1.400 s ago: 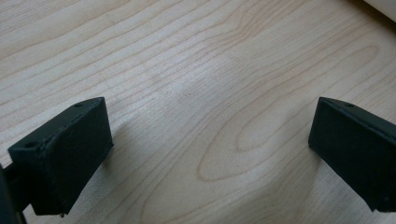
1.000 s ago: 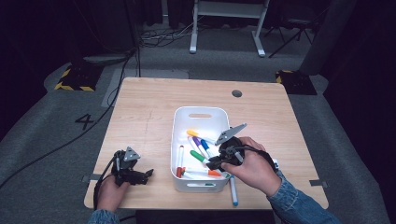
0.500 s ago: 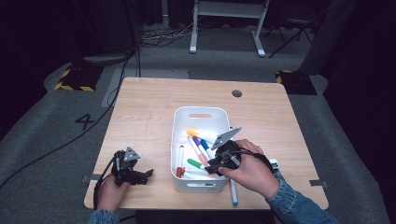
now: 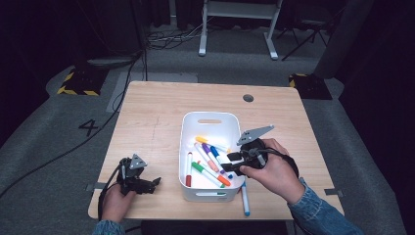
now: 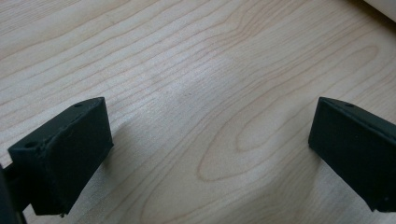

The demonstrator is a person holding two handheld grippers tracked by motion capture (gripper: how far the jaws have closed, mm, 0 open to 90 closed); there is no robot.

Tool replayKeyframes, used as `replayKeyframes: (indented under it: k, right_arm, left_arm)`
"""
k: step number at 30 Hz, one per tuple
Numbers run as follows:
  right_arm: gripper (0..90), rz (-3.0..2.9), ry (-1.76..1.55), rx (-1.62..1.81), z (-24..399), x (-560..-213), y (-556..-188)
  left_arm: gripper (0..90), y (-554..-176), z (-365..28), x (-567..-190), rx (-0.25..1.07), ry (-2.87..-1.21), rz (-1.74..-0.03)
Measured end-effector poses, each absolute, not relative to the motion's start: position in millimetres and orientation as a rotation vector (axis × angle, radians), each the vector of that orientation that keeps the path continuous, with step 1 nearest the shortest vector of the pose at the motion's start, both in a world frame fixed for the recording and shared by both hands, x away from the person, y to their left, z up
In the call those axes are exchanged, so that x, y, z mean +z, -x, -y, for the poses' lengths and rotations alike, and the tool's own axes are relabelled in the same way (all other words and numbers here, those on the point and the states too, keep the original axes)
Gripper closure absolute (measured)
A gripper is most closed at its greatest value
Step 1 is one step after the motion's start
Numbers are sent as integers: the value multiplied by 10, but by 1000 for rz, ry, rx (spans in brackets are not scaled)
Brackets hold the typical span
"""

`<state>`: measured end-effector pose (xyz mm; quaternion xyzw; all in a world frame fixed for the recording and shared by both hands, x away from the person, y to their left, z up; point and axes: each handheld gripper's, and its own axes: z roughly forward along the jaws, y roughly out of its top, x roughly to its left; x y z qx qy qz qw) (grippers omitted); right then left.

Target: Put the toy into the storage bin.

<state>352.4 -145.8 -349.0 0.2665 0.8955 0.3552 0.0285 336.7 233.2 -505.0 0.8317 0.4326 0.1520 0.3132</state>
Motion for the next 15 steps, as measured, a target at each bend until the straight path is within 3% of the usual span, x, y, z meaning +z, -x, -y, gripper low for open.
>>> replayKeyframes:
  k: [15]
  right_arm:
    - [530,-2668,-940,1126,1888,-3352,-3815]
  left_arm:
    - [0,-3342,-2354,-5057,398,-2189,-1140]
